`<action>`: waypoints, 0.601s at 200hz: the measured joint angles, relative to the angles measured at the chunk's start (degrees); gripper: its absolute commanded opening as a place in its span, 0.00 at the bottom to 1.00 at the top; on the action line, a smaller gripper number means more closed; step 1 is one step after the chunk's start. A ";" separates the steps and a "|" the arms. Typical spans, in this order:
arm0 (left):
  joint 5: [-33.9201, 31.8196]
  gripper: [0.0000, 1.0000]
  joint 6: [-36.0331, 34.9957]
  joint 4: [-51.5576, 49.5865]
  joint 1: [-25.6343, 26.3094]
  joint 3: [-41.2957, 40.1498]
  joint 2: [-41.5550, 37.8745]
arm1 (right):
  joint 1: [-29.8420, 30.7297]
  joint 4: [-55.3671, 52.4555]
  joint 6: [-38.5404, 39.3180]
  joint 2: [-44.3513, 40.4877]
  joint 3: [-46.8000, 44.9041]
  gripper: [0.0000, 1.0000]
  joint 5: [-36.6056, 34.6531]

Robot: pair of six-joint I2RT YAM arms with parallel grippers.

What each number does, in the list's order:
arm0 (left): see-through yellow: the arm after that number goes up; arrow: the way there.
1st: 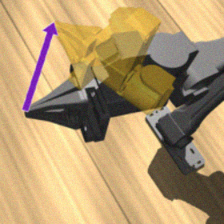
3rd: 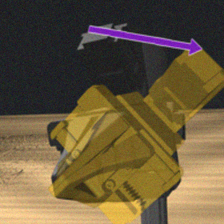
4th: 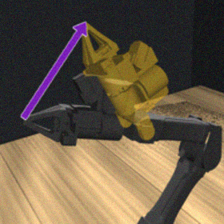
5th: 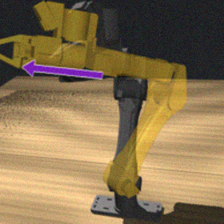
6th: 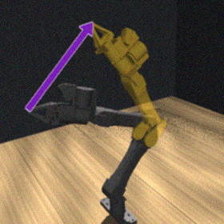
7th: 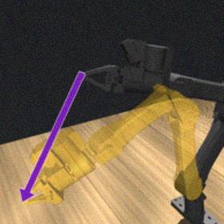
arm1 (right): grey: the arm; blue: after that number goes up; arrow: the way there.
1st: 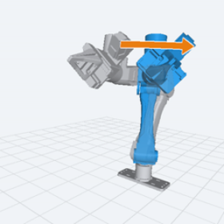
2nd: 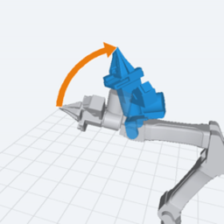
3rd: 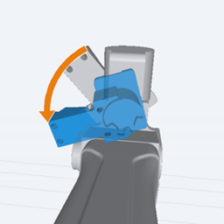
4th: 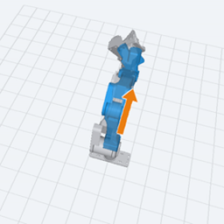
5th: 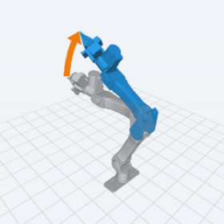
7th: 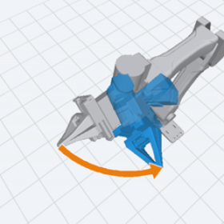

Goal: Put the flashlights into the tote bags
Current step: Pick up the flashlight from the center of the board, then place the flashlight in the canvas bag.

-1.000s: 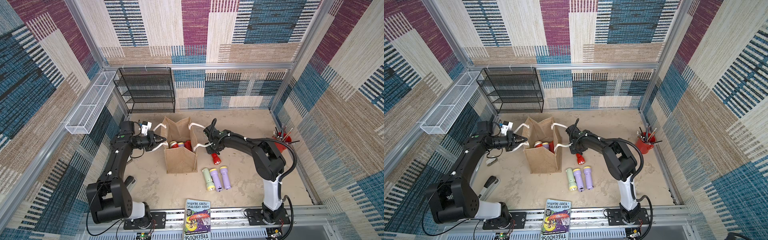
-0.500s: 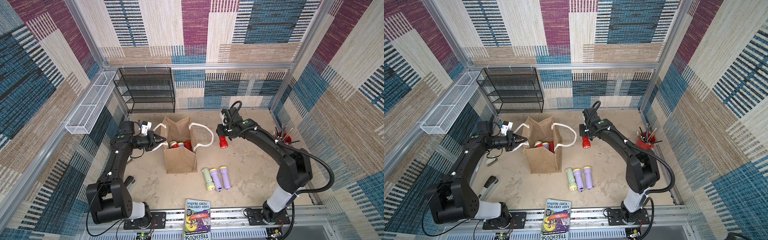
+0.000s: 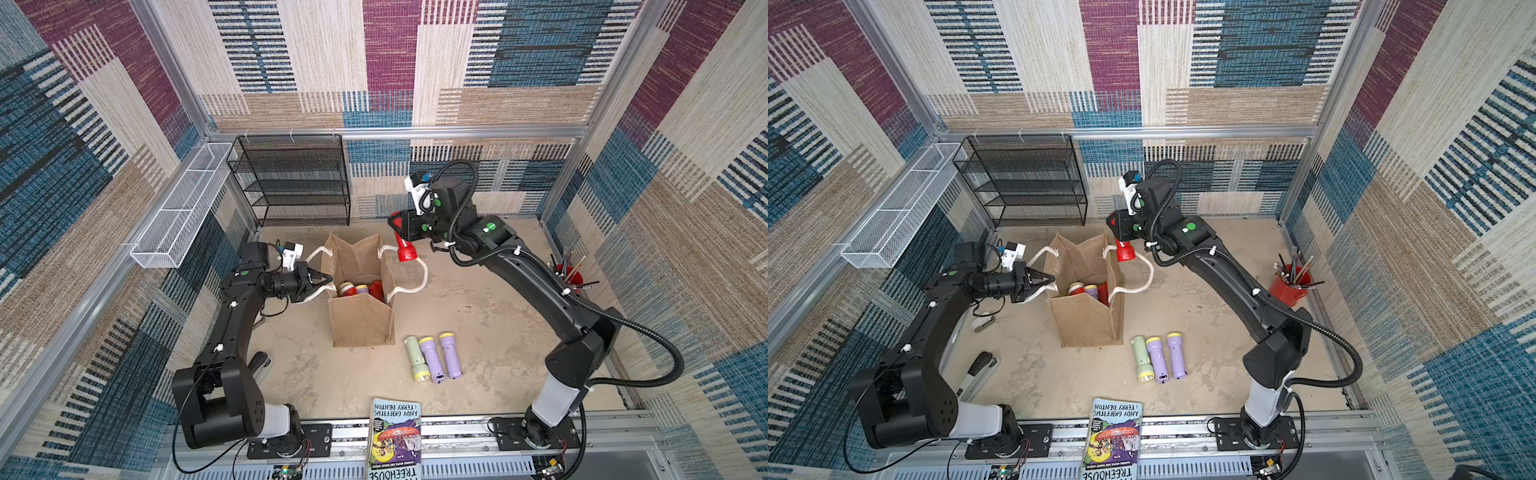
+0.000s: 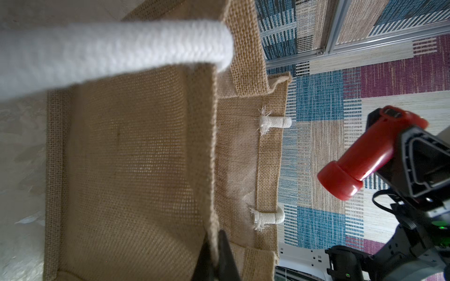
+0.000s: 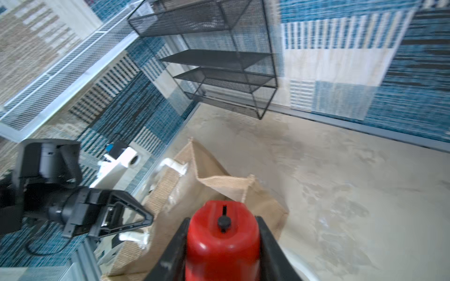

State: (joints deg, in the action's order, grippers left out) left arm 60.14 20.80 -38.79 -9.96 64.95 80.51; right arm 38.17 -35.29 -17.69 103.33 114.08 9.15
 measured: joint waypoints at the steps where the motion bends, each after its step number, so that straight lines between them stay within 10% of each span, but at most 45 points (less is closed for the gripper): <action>1: 0.00 0.00 0.00 0.00 0.00 0.00 -0.02 | 0.09 -0.02 0.00 0.15 0.20 0.32 0.09; 120: 0.00 0.00 0.00 -0.02 -0.02 -0.24 -0.33 | 8.81 -0.76 1.64 15.50 2.51 0.31 9.16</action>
State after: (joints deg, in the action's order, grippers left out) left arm 60.14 20.80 -38.81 -9.98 64.71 80.18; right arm 46.98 -36.05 -16.05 118.83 116.60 18.31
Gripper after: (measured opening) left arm 0.065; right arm 0.397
